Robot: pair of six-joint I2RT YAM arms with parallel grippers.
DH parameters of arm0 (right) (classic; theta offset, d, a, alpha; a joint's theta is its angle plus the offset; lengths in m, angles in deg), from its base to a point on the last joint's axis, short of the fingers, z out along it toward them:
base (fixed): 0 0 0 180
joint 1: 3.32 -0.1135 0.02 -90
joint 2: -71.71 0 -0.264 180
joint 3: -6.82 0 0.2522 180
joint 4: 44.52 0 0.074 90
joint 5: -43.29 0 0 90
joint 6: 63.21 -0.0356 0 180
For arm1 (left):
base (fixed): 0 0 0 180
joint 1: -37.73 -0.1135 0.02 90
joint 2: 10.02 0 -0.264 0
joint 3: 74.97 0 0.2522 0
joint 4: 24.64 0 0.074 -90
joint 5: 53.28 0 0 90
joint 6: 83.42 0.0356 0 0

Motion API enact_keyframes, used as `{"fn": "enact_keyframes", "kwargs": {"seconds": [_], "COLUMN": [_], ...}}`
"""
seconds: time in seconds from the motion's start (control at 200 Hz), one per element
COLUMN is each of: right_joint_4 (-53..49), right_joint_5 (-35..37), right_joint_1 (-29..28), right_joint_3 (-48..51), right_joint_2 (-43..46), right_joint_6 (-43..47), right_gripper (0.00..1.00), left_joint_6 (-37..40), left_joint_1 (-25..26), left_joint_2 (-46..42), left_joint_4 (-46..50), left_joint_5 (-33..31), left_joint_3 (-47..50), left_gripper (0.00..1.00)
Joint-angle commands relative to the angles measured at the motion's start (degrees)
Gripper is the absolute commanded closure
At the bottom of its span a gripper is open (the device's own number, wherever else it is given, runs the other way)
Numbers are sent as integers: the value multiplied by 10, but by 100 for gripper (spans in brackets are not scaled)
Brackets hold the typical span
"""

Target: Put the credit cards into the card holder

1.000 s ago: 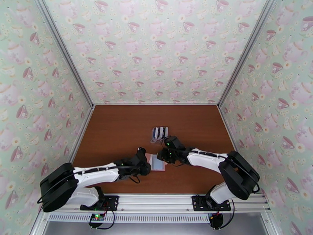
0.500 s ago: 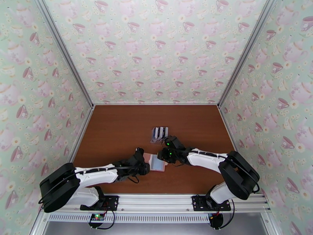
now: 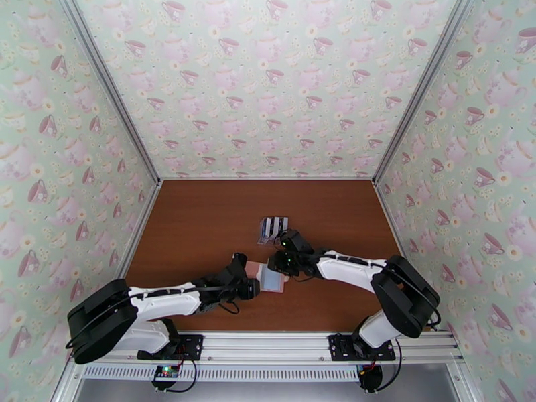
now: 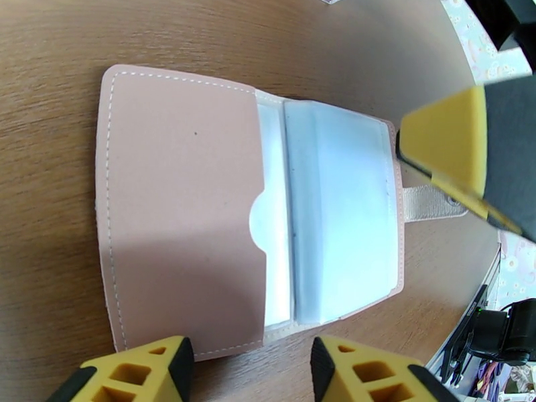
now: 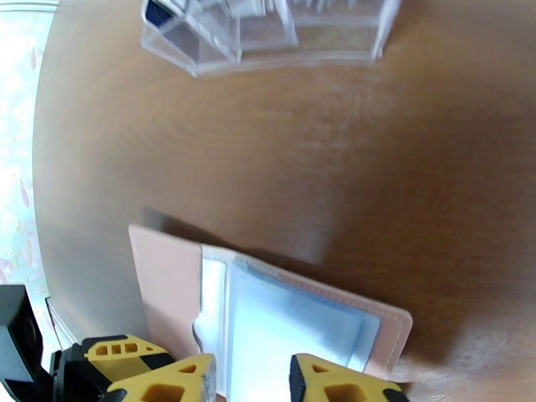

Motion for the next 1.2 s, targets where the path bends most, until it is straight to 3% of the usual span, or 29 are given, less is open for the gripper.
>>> {"fn": "enact_keyframes", "kwargs": {"seconds": [0.0, 0.831, 1.192], "right_joint_4": [-35, -72, -67], "right_joint_5": [32, 60, 57], "right_joint_1": [-3, -11, -13], "right_joint_3": [-23, -47, -63], "right_joint_2": [-14, -7, -44], "right_joint_6": [20, 38, 49], "right_gripper": [59, 59, 59], "left_joint_6": [0, -2, -1], "left_joint_1": [-3, -3, -3], "left_joint_2": [2, 15, 18], "left_joint_4": [30, 26, 25], "left_joint_5": [5, 17, 18], "left_joint_3": [14, 8, 3], "left_gripper": [45, 45, 45]}}
